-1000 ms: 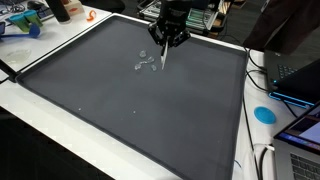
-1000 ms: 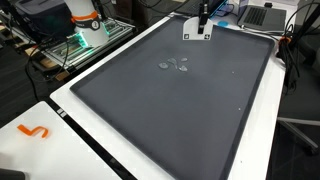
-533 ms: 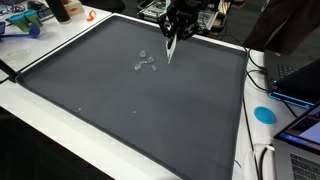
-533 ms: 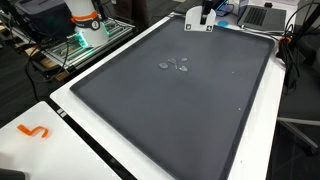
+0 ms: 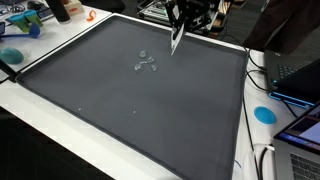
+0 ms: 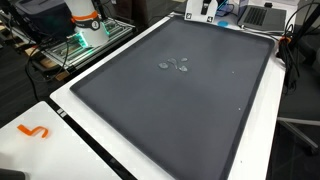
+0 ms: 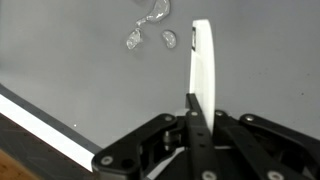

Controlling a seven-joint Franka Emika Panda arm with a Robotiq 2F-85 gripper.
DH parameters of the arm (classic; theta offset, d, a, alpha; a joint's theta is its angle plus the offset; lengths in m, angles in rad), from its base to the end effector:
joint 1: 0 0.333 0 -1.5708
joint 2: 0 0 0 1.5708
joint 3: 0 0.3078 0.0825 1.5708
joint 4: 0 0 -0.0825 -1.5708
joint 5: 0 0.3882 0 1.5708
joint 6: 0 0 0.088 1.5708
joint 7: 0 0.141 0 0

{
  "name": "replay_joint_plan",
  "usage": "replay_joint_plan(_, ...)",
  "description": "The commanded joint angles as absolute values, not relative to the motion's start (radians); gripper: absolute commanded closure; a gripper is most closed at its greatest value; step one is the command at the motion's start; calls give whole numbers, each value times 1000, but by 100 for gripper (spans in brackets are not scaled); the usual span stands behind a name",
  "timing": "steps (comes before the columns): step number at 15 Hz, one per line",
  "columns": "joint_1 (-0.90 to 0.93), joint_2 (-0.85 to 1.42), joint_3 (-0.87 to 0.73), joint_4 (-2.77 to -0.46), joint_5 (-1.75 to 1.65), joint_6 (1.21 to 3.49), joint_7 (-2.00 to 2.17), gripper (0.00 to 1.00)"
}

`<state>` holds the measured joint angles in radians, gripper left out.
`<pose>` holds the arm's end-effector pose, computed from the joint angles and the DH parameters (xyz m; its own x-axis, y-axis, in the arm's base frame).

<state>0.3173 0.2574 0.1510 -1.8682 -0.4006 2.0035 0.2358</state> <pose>0.5575 0.2389 0.3311 0.9151 0.3974 -0.0677 0.3971 -0.8597 0.3213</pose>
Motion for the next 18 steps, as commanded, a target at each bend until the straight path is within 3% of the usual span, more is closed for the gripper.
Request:
replay_joint_plan(1, 341, 280, 151, -1819, -462, 1928, 319, 99)
replay_joint_plan(18, 351, 336, 148, -1697, -460, 1852, 381, 99)
